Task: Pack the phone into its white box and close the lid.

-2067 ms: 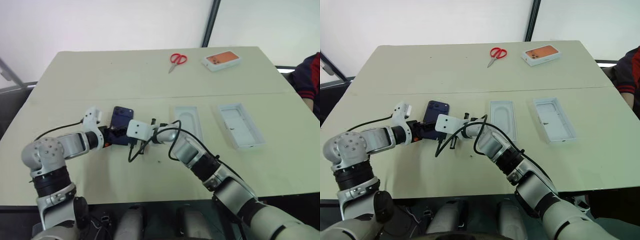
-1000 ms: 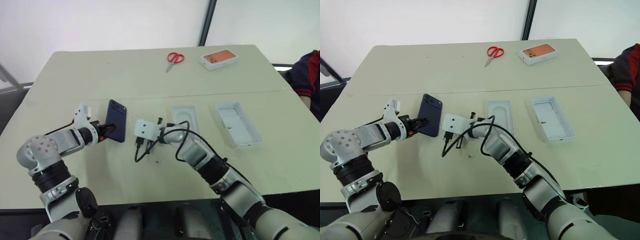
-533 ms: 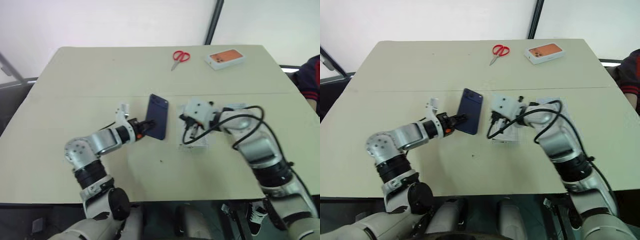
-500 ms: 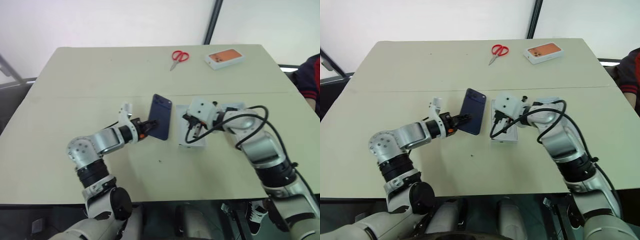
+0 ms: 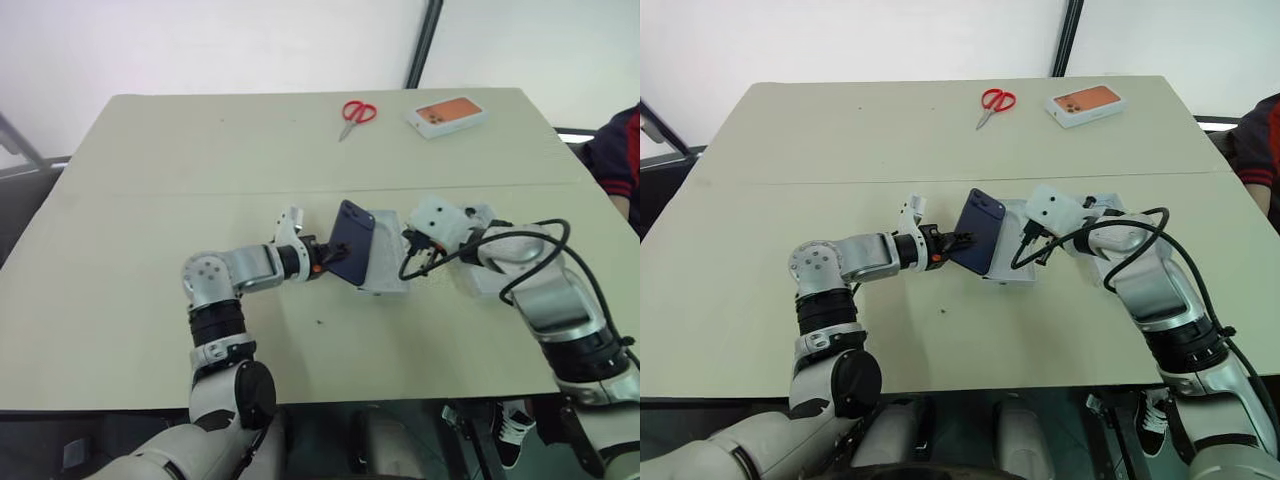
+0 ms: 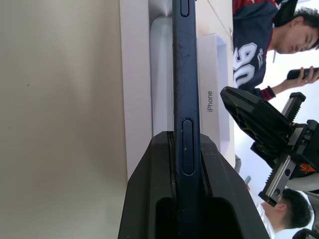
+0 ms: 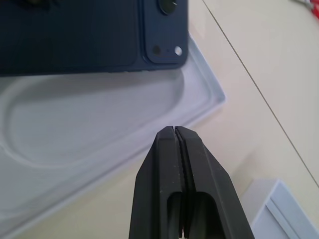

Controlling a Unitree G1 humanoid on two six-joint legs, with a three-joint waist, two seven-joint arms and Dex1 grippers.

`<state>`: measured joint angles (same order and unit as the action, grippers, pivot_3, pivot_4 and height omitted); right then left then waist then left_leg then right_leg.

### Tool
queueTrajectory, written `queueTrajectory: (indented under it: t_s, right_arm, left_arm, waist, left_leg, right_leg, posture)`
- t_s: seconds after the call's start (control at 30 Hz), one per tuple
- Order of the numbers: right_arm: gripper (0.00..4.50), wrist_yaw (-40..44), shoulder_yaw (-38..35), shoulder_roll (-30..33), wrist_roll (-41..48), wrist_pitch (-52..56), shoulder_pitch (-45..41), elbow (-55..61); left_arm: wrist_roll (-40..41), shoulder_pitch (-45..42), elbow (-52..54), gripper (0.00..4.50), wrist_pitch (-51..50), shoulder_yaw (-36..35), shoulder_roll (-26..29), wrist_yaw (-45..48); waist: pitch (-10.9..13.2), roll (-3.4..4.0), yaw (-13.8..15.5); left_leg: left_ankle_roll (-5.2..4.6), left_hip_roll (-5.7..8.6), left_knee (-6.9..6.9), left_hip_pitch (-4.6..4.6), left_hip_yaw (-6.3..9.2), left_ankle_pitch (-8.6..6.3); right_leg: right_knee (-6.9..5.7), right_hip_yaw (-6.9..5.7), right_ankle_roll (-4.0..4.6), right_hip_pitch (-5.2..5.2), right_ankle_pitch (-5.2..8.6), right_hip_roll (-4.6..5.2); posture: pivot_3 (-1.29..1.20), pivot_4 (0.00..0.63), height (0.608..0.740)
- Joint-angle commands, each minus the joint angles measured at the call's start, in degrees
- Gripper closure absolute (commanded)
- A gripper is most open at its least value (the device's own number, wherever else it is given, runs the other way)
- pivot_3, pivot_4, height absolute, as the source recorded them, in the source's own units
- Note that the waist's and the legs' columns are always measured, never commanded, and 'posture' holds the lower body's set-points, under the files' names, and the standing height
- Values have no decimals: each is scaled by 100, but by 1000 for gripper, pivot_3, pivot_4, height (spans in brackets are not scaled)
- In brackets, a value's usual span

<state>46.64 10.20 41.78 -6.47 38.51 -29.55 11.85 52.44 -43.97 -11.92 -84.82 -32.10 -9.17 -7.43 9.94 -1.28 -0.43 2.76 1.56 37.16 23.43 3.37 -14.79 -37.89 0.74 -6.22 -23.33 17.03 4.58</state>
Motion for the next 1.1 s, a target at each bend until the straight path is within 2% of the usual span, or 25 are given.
queueTrajectory:
  t_s: [0.03, 0.13, 0.3, 0.33, 0.47, 0.57, 0.7, 0.93, 1.1]
  right_arm:
    - [4500, -82, -157, 64, 35, -31, -59, 60]
    - [4500, -105, -121, 37, 41, -33, -81, 46]
    - [4500, -132, -96, 7, 54, -38, -111, 25]
    - [4500, -134, -95, 5, 57, -40, -111, 26]
    - [4500, -140, -91, 0, 75, -59, -109, 27]
    - [4500, -151, -71, -21, 92, -83, -135, -6]
    - [4500, -168, -22, -65, 89, -141, -175, -87]
    - [4500, -184, 15, -134, 82, -208, -212, -166]
    - [4500, -211, -36, -98, 74, -186, -147, -102]
  left_arm:
    - [47, -280, -85, 4013, 201, 263, -224, 204]
    - [83, -301, -135, 2752, 231, 352, -192, 287]
    - [112, -211, 107, 247, -57, 547, 41, 451]
    - [130, -150, 262, 40, -184, 617, 158, 516]
    - [209, 91, 880, 40, -596, 863, 605, 818]
    - [208, 362, 1443, 40, -757, 1298, 1108, 1168]
    - [199, 527, 1781, 40, -717, 1558, 1421, 1575]
    - [-99, 510, 1708, 40, -136, 1585, 1394, 1706]
    - [-13, 485, 1681, 40, 75, 1222, 1523, 1790]
  waist:
    - [0, 0, -5]
    - [0, 0, -21]
    - [0, 0, -12]
    - [0, 0, -13]
    - [0, 2, -43]
    - [0, 2, -31]
    - [-1, 3, -2]
    - [-1, 3, -19]
    - [-1, 3, -32]
  left_leg:
    - [1, 1, 0, 0, 1, 1]
    - [2, 3, -1, 0, 0, 1]
    - [3, 2, 1, 0, 0, 2]
    - [3, 2, 2, -1, 0, 2]
    - [4, 0, 1, -2, 0, 3]
    - [8, -4, 0, -3, 1, 5]
    - [9, -9, 2, -3, 1, 5]
    - [8, -7, 4, -3, 2, 6]
    - [7, -10, 2, -4, 0, 6]
  right_leg:
    - [0, 0, 0, 0, 0, -1]
    - [0, 0, 0, 0, 0, -2]
    - [-1, -1, 0, 1, 0, -2]
    - [-1, 0, 0, 3, 0, -2]
    - [-3, 1, 0, 0, 0, -5]
    - [-9, 2, 0, -3, 0, -8]
    - [-9, 3, 0, -1, 0, -3]
    - [-8, 2, 0, 3, 0, 1]
    - [-9, 3, 0, 0, 0, -4]
  posture:
    - [0, 150, 740]
    - [0, 150, 740]
    - [0, 150, 740]
    - [0, 150, 740]
    - [0, 150, 740]
    - [0, 150, 740]
    - [0, 150, 740]
    - [0, 150, 740]
    - [0, 150, 740]
